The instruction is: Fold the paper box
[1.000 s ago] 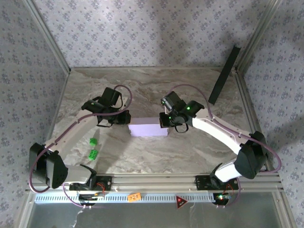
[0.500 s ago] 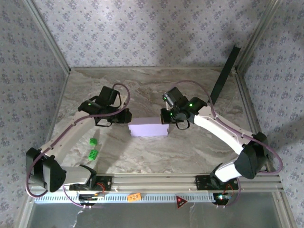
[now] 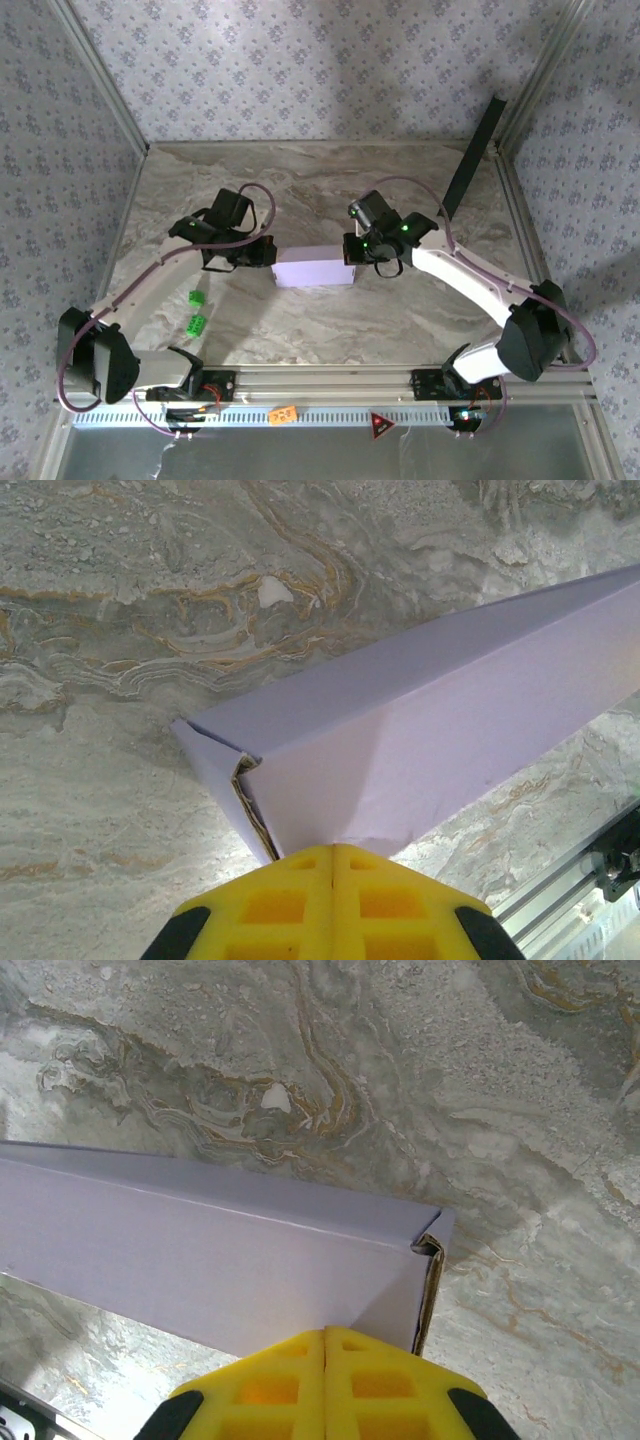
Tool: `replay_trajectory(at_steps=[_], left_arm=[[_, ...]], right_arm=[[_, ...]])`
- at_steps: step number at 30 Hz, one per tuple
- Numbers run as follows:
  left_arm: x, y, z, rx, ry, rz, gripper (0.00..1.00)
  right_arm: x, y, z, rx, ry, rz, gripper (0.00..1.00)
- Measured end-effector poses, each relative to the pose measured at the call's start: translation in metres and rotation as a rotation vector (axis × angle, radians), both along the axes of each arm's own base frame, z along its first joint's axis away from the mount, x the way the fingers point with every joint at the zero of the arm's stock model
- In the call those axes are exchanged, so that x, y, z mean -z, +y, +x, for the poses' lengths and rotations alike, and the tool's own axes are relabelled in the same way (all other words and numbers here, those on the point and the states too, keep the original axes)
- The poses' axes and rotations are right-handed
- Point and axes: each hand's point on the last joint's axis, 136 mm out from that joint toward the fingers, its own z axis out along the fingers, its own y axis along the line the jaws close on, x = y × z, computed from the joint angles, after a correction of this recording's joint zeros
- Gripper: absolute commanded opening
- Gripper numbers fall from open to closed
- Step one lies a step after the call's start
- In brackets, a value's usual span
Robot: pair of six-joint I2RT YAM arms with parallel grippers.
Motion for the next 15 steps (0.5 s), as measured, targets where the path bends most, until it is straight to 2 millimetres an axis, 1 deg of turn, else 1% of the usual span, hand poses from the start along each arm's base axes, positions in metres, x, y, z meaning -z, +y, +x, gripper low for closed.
replay_trajectory(at_steps=[4, 6, 8, 10, 12, 13, 15], left_arm=[[-0.019, -0.004, 0.007, 0.0, -0.036, -0.024, 0.09], [-0.022, -0.006, 0.009, -0.001, -0.043, -0.035, 0.1], [-0.02, -0.007, 0.008, 0.002, -0.033, -0.037, 0.09], [-0.013, -0.009, 0.009, 0.005, -0.017, -0.035, 0.09], [0.002, -0.007, 0.006, 0.005, 0.018, -0.018, 0.08], [0.009, -0.006, 0.003, 0.005, 0.037, -0.009, 0.08], [0.009, -0.007, 0.005, 0.006, 0.025, -0.023, 0.06]], right_arm=[[-0.012, 0.001, 0.005, -0.002, -0.011, -0.009, 0.08], [-0.016, -0.001, 0.008, 0.001, -0.022, -0.011, 0.08], [-0.016, -0.005, 0.011, 0.009, -0.022, -0.017, 0.08], [-0.01, -0.01, 0.012, 0.021, -0.012, -0.025, 0.08], [0.004, -0.017, 0.01, 0.031, 0.012, -0.044, 0.07], [0.008, -0.017, 0.01, 0.031, 0.015, -0.037, 0.07], [0.008, -0.017, 0.013, 0.036, -0.006, -0.022, 0.07]])
